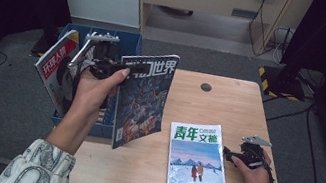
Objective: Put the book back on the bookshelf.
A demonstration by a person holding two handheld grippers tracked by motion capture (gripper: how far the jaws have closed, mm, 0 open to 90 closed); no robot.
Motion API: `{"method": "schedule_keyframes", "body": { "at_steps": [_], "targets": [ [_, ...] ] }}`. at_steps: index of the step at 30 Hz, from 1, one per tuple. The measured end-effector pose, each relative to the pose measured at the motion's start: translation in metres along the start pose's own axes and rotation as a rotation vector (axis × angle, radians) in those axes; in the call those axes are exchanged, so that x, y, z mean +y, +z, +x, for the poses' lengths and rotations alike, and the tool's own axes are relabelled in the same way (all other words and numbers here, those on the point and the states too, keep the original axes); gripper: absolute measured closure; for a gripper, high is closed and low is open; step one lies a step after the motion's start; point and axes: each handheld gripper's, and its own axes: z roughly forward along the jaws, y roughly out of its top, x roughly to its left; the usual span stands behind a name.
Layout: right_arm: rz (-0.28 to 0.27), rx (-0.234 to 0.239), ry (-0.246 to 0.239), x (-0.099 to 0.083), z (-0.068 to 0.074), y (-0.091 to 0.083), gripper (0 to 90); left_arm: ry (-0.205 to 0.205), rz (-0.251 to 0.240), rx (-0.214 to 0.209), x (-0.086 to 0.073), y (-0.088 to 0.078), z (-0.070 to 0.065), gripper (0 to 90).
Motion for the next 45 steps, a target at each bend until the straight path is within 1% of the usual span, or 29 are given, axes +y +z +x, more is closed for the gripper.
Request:
{"method": "schedule_keyframes", "body": {
  "at_steps": [11, 21, 31, 39, 45],
  "targets": [
    [0.000, 0.000, 0.002, 0.000, 0.000, 0.000, 10.9, -0.020, -0.020, 0.050, 0.000, -0.024, 0.014, 82.2],
    [0.000, 0.000, 0.001, 0.000, 0.000, 0.000, 10.9, -0.025, -0.034, 0.093, -0.001, -0.043, 0.026, 82.2],
    [-0.002, -0.001, 0.002, 0.000, 0.000, 0.000, 10.9, -0.047, -0.053, 0.126, -0.001, -0.057, 0.037, 82.2],
    [0.000, 0.000, 0.002, 0.000, 0.000, 0.000, 10.9, -0.058, -0.078, 0.148, 0.004, -0.070, 0.040, 82.2],
    [0.000, 0.000, 0.000, 0.000, 0.000, 0.000, 10.9, -0.065, -0.098, 0.184, 0.008, -0.077, 0.047, 82.2]
  ]
}}
